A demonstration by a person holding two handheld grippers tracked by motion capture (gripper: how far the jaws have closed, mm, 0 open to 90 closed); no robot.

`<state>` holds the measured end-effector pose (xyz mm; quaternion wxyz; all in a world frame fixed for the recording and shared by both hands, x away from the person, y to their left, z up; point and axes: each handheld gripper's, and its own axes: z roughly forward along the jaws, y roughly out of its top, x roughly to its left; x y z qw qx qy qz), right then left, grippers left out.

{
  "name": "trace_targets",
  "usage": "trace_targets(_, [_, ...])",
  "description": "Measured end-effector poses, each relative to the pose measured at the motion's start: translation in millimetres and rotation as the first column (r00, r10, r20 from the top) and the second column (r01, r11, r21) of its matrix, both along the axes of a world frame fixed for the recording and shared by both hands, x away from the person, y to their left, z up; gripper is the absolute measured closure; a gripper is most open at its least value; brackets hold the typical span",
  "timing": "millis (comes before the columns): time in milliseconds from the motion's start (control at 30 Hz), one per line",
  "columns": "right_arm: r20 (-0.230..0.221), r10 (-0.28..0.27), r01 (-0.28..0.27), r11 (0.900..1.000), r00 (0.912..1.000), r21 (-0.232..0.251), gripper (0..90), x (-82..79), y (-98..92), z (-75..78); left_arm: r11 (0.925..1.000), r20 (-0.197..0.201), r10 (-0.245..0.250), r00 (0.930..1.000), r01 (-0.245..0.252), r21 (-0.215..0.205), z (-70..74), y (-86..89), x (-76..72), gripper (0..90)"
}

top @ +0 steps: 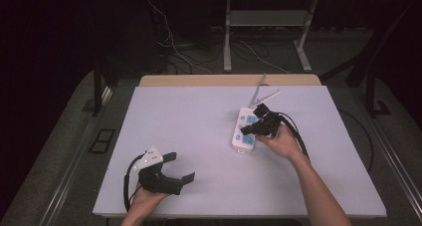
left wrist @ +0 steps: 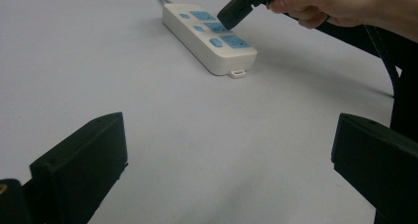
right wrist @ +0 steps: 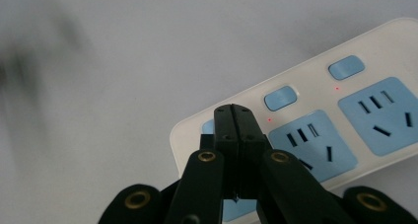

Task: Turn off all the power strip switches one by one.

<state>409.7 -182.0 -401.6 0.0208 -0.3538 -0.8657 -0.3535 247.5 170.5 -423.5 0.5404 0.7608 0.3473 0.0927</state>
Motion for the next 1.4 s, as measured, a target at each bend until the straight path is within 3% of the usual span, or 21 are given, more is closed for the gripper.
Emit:
trace_targets(833, [0.036, 0.014, -0.013, 0.999, 0.9993, -0.033, 89.8, 19.5, 6.3, 31.6, 1.0000, 0.001, 0.001, 1.0000, -0.001, -0.003, 0.5, 1.1, -0.1, 0.0])
trace_targets(1400, [0.042, 0.009, -0.008, 1.000, 0.9991, -0.027, 89.8, 35.4, 7.9, 27.6, 1.0000, 0.005, 0.002, 1.0000, -0.002, -0.005, 1.1, 2.0, 0.2, 0.0])
